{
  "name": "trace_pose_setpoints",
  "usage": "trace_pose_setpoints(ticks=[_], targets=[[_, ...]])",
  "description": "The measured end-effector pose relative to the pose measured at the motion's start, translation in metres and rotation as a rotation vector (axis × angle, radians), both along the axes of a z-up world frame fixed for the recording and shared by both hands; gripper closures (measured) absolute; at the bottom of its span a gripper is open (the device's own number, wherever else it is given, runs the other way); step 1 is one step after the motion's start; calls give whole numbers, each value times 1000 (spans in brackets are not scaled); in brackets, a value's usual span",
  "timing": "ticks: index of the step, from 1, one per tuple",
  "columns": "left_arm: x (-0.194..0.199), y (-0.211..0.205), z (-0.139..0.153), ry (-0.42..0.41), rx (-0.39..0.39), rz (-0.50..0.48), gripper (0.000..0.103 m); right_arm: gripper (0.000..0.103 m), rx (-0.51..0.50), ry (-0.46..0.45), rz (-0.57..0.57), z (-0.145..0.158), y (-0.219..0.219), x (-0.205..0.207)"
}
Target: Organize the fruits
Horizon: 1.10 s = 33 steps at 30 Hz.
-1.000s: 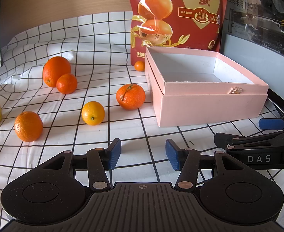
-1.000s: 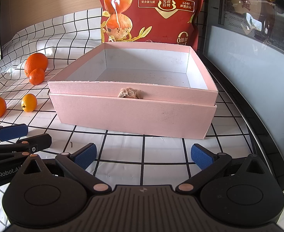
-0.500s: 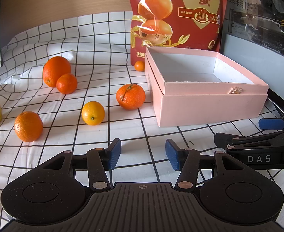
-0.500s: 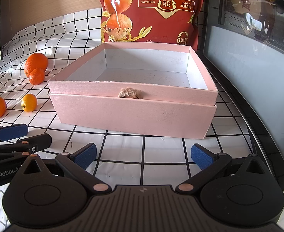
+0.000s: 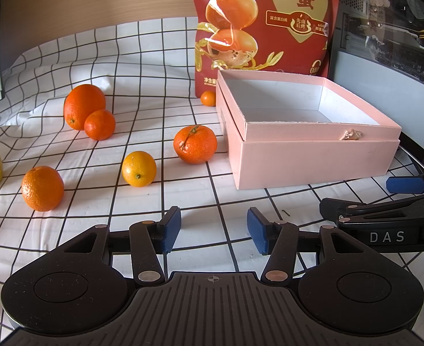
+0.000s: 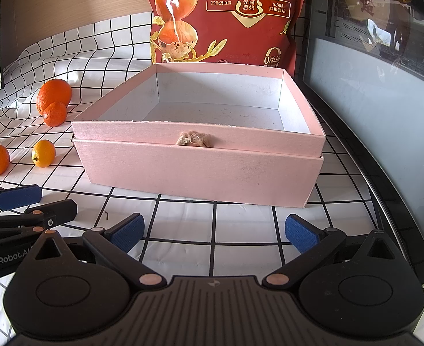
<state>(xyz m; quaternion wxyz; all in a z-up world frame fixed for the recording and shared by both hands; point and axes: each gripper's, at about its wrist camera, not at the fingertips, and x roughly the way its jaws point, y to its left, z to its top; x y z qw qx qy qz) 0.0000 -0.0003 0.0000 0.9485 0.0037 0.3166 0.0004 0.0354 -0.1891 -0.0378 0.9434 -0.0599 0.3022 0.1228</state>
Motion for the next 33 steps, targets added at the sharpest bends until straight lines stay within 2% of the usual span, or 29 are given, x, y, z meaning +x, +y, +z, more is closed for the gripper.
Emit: trace_pose_setpoints(ticks=[21,23,25,26,27,29,33], targets=[[0,0,0,0,-1,0,46,0,0,0,0,0,0,0],[-1,1,0,-2,-16,-1,47,0,0,0,0,1,0,1],[-10,7,1,-11,-63,-12,48,0,-6,0,11,1,1,1],[-17,10,1,-15,-94,-26,48,0,-13,16,55,3,-1,2],[-24,15,3,-26,-135,-47,48,0,-14,43,107,5,-2,3],[-45,29,11,-82,-182,-59,48,0,-32,72,134,8,-2,5],[-102,88,36,-257,-200,73,48,0,-50,129,128,12,0,1]])
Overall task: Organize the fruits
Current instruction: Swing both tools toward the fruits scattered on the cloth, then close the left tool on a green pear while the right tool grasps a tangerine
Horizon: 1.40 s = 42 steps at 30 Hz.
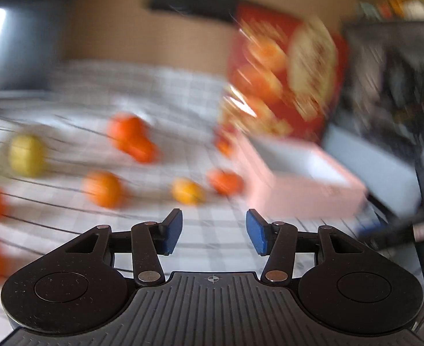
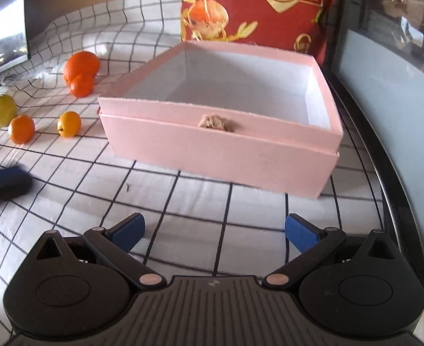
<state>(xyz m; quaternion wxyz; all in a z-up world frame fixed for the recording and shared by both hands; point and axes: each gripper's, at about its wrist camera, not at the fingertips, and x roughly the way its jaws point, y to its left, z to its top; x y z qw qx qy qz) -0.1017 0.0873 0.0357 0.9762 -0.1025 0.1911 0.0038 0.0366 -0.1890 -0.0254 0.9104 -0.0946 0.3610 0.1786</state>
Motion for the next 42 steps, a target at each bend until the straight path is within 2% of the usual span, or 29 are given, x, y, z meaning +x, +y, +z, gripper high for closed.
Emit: trace_pose_setpoints(ticks=[3,6,9,11,14,18,23,26,29,32,42], targets=[[-31,58,14,-57,10,192,49,0,-13,20,-21,2,2,-1],[-59,121,22,-67,-4,397,50,0,-23,36,5,3,6,-2],[-79,182,26,-84,-29,566,50,2,-21,24,98,6,23,-10],[-83,213,28,-49,-49,621,50,2,-12,-19,166,10,40,-25],[-87,246,26,-15,-103,636,50,2,0,-84,268,20,70,-47],[-88,263,20,16,-67,670,50,2,23,-142,364,29,109,-65],[-81,282,1,106,-87,630,48,2,33,-99,479,27,148,-79],[-79,282,-2,114,-97,580,49,2,15,-103,528,25,162,-89],[-68,279,-3,135,-80,536,48,2,-6,-110,567,23,172,-99],[-62,275,-3,163,-43,537,44,2,-4,-100,598,21,177,-105],[-66,273,-4,154,-27,531,44,2,-9,-79,664,14,196,-112]])
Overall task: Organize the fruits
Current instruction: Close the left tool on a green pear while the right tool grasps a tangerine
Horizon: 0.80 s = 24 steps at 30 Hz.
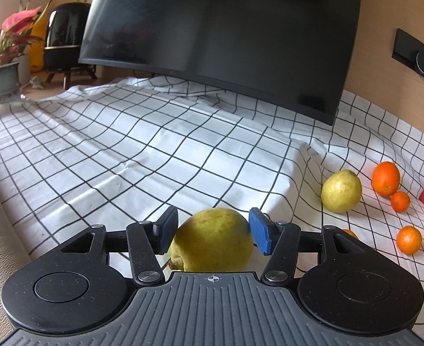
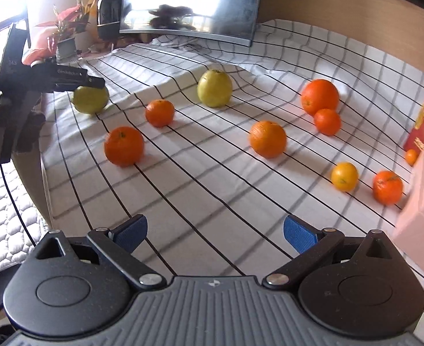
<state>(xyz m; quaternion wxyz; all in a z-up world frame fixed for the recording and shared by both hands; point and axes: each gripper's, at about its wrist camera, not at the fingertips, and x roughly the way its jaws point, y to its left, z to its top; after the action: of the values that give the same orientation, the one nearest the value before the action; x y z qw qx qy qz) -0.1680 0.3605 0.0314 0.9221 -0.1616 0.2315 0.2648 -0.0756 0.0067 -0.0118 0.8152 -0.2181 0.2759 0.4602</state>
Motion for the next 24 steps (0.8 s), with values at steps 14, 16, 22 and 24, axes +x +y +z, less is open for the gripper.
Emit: trace_pose_setpoints(ticks=[14,16,22,24], targets=[[-12,11,-7,29,-104,-105,30,53,9,122,122,-16,125,-12],[-7,11,-13,32,-128,-128,29,54,-1,121,135,-14,123,-13],[5,12,-21,17,-121,-138,32,55,9,127,119,-4,97,-7],[7,8,-23,11,-114,-173,39,55,20,135,104,0,80,-3]])
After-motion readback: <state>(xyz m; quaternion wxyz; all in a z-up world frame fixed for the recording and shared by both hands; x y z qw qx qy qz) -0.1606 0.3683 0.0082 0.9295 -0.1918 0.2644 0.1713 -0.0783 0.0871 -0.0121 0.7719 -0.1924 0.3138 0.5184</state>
